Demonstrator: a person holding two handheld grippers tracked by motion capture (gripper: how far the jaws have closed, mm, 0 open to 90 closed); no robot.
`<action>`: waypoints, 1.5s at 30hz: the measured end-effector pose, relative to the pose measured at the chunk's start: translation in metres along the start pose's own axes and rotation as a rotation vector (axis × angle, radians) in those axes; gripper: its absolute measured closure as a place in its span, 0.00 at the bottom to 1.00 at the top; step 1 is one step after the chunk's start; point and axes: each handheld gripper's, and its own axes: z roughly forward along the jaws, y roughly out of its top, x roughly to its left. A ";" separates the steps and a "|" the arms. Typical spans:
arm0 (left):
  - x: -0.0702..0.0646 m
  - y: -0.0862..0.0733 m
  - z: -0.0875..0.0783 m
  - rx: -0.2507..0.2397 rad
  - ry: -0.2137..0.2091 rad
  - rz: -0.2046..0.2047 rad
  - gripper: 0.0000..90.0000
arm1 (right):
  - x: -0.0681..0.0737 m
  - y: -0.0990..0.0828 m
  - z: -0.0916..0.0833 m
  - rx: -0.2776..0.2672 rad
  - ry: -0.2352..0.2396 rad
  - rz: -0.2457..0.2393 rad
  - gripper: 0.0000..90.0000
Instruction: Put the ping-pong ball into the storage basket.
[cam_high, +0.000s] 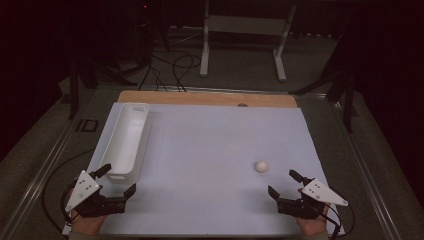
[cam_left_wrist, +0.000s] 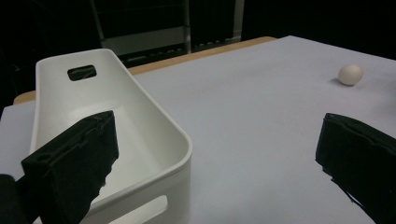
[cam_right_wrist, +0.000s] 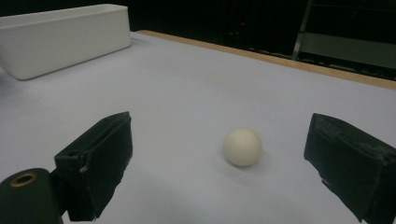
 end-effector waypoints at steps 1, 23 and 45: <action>0.000 0.000 -0.001 -0.001 0.001 -0.001 0.00 | 0.000 0.000 0.000 0.000 0.001 0.001 0.08; -0.001 0.002 0.004 0.016 0.004 -0.001 0.00 | -0.007 0.009 0.000 0.034 -0.016 0.043 0.08; -0.003 0.002 0.005 0.017 0.002 0.000 0.00 | -0.010 0.033 0.006 0.107 -0.032 0.040 0.08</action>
